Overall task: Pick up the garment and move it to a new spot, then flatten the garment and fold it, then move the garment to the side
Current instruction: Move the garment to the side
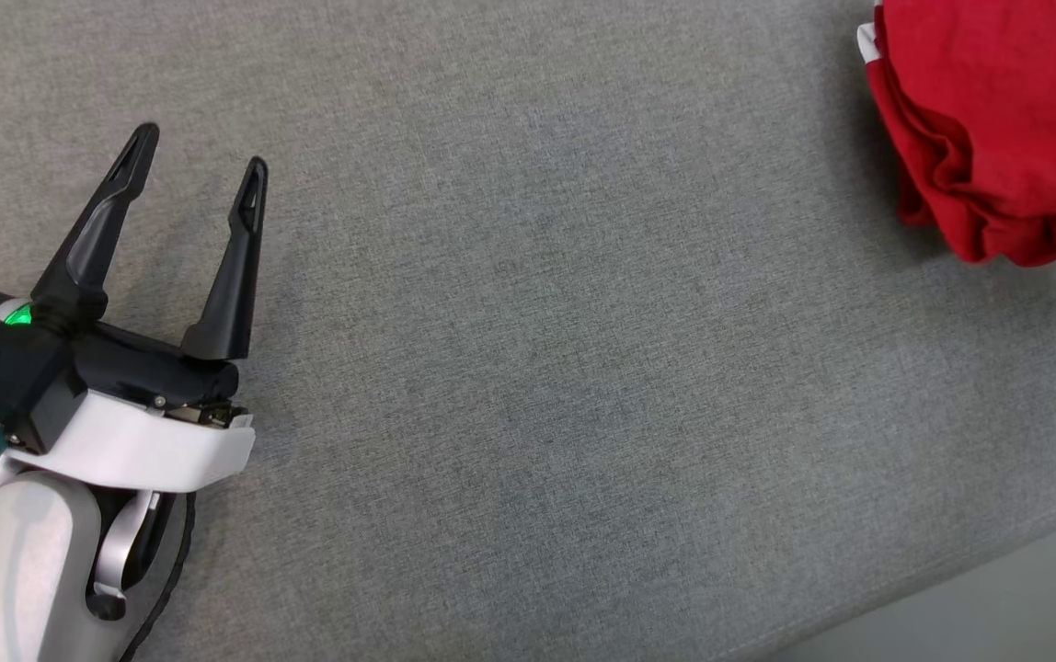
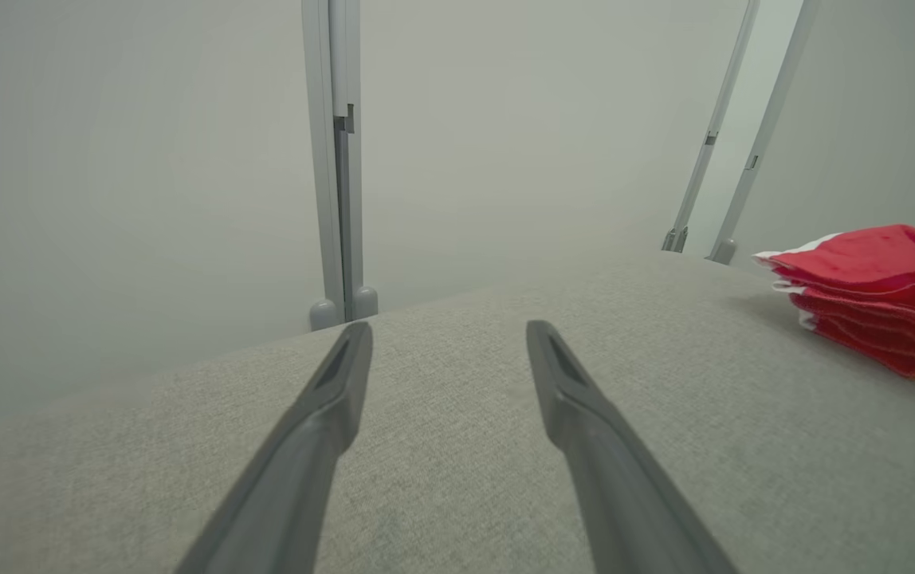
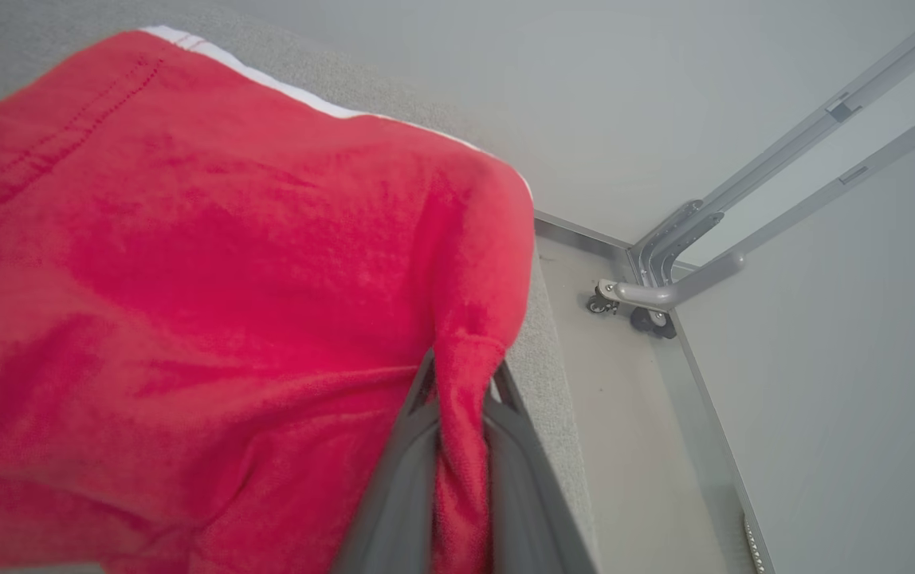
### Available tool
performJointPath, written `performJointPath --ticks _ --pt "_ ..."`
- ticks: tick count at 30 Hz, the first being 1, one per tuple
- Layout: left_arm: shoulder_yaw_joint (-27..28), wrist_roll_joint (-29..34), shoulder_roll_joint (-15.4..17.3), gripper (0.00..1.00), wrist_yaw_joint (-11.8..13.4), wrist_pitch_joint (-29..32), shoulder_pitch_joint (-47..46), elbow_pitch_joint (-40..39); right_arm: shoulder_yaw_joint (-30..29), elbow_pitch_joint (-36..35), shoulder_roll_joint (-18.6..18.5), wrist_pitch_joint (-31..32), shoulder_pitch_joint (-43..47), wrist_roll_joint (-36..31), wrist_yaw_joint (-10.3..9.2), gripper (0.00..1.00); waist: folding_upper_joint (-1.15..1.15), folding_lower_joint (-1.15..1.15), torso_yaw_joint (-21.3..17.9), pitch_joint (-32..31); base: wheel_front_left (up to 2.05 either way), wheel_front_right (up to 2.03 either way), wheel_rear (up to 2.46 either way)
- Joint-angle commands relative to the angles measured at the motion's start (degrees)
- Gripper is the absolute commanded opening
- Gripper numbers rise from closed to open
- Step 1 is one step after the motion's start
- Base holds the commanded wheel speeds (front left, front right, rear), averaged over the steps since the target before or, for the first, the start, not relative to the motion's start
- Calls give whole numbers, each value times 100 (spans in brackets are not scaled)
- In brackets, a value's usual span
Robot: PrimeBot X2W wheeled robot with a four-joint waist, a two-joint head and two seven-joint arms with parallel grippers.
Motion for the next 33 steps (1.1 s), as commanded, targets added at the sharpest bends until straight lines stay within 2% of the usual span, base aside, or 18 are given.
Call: performJointPath --ticks 1,2,3,4,5,6,7,14,16,21,27,33 --pt "-5 45 37 100 -24 13 -138 -32 -71 99 42 -138 -134 -89 -1 0 0 0 -28 97 0 0 0" --pt "-22 46 36 100 -29 18 -170 -42 -121 176 85 -203 -179 -112 -1 0 0 0 -26 126 0 0 0" --pt "-39 44 39 100 -43 31 -186 -47 -147 257 135 -259 -207 -160 -1 17 0 0 -22 144 0 0 0" --pt "-50 46 47 100 -46 26 -196 -42 -189 307 159 -355 -255 -270 -1 42 0 0 -19 159 0 0 0" --pt "-63 47 46 100 -52 32 -219 -41 -236 369 200 -423 -302 -324 -1 74 0 0 -15 174 0 0 0" --pt "-63 47 46 100 -52 32 -219 -41 -236 369 200 -423 -302 -324 -1 74 0 0 -15 174 0 0 0" --pt "-70 42 53 100 -59 38 -239 -33 -317 461 242 -474 -341 -402 -1 100 0 0 -11 186 0 0 0" --pt "-78 -18 60 100 -54 -12 -243 76 -1074 764 642 -839 -410 -796 -1 100 0 0 68 134 0 0 0" --pt "-70 -37 31 100 -9 -57 -119 160 -1501 599 919 -899 -217 -853 -1 100 0 0 103 -23 0 0 0" --pt "-36 -125 -60 100 91 -155 62 305 -1993 -218 1480 -925 252 -920 -1 100 0 0 196 -346 0 0 0" --pt "59 -277 -177 100 244 -310 345 505 -2169 -1196 2110 -925 1057 -932 -1 100 0 0 418 -784 0 0 0" --pt "317 -487 -295 100 472 -524 758 696 -1887 -1895 2535 -750 1662 -951 -1 100 0 0 713 -1235 0 0 0"
